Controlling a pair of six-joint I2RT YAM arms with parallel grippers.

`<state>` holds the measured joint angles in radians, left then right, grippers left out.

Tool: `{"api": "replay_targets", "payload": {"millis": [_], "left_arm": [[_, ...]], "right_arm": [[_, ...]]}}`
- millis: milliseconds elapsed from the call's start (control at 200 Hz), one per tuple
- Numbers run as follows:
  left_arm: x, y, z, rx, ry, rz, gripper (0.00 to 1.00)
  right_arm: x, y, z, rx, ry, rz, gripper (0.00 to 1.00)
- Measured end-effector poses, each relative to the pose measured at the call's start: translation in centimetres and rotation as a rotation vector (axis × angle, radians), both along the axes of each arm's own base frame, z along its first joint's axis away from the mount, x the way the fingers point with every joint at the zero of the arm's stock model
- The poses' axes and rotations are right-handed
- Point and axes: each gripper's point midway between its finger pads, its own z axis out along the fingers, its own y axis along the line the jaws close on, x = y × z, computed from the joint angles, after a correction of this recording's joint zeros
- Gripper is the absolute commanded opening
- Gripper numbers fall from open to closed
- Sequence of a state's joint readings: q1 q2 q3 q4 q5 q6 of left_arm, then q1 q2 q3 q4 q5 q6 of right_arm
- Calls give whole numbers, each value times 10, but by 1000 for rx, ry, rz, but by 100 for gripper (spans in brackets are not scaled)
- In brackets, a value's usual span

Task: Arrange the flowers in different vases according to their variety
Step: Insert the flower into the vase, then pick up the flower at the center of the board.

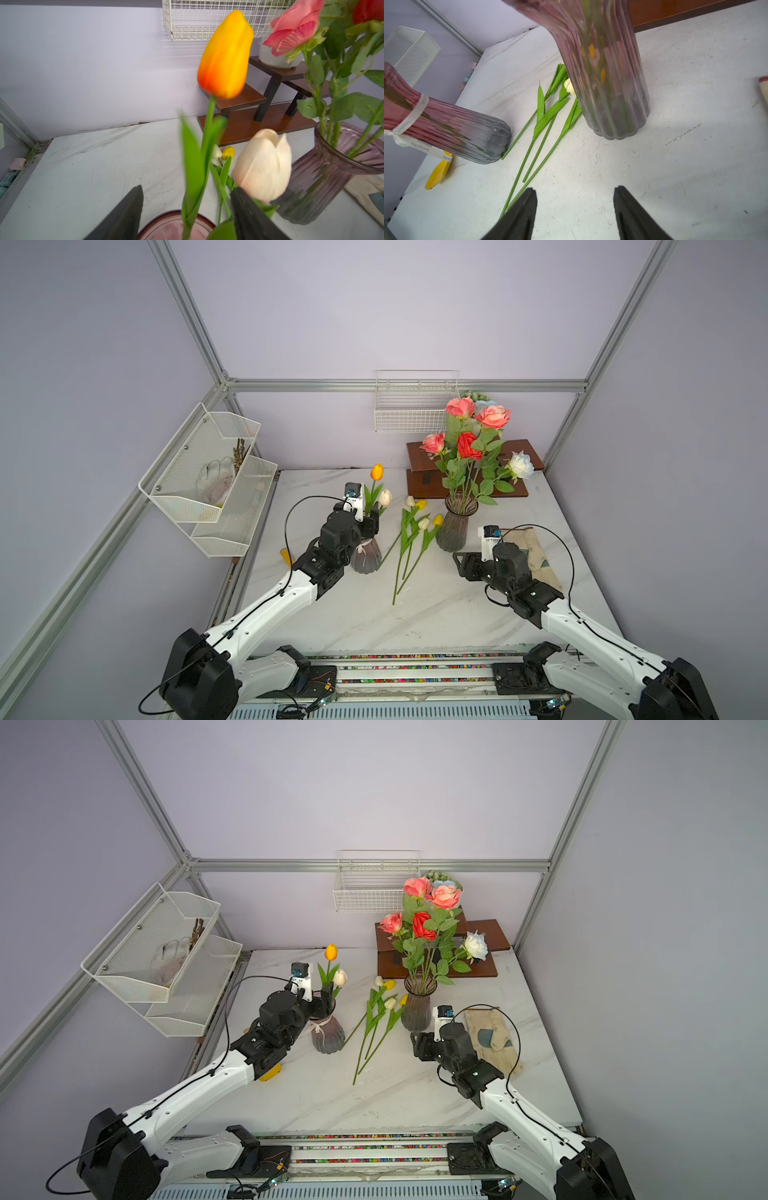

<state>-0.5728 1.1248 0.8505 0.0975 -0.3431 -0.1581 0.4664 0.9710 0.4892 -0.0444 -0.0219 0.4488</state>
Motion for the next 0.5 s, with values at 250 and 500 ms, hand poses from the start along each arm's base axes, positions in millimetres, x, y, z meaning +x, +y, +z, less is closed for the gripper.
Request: {"api": "replay_targets", "payload": {"millis": [250, 500], "left_arm": [[-58, -1, 50, -161, -40, -102, 84], [-89, -45, -4, -95, 179, -230, 74]], "right_arm": [[3, 2, -1, 3, -3, 2, 64], [3, 2, 0, 3, -5, 2, 64]]}}
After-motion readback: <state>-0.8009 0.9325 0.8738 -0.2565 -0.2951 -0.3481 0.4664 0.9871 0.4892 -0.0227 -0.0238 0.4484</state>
